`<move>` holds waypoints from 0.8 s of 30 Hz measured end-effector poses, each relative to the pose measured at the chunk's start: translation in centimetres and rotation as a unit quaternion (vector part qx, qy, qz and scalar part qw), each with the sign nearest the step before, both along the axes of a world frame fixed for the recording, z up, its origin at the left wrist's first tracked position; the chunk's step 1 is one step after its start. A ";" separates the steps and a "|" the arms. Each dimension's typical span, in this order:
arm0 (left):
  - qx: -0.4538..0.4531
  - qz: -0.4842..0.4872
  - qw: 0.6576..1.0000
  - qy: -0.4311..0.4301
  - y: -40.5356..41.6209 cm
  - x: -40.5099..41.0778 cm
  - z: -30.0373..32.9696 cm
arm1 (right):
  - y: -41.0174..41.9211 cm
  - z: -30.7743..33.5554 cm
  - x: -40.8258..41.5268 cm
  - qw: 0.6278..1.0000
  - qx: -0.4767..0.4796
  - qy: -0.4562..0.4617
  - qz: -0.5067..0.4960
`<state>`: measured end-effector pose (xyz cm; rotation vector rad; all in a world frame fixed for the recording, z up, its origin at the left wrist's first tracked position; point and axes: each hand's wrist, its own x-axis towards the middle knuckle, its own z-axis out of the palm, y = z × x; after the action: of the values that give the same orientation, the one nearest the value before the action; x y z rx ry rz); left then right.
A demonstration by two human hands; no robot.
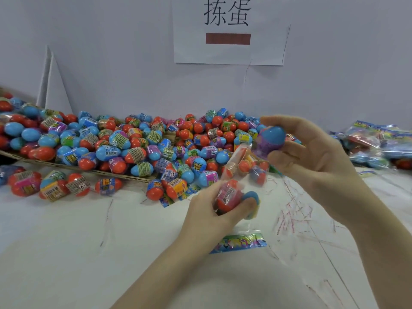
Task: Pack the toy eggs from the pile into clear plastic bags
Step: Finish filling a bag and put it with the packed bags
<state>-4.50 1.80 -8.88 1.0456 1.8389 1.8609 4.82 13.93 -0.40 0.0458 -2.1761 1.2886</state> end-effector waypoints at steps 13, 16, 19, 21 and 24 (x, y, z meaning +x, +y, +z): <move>-0.006 0.000 1.000 0.018 -0.2 0.1 0.4 | -0.9 0.3 0.0 0.974 0.163 -0.103 -0.121; 0.001 -0.020 1.000 -0.002 -0.3 0.1 0.5 | -0.8 0.2 0.0 0.974 0.164 -0.094 -0.124; 0.006 -0.034 0.999 -0.009 -0.3 0.0 0.5 | -0.8 0.2 0.0 0.962 0.206 -0.087 -0.156; 0.007 -0.037 0.999 -0.012 -0.3 -0.1 0.5 | -0.7 0.2 0.1 0.954 0.236 -0.083 -0.165; 0.009 -0.036 0.999 -0.015 -0.3 -0.3 0.5 | -0.4 0.0 0.1 0.945 0.266 -0.087 -0.171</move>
<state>-4.77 1.54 -8.36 1.0687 1.7475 1.8460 4.95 13.50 -0.41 -0.2288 -2.4870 0.5080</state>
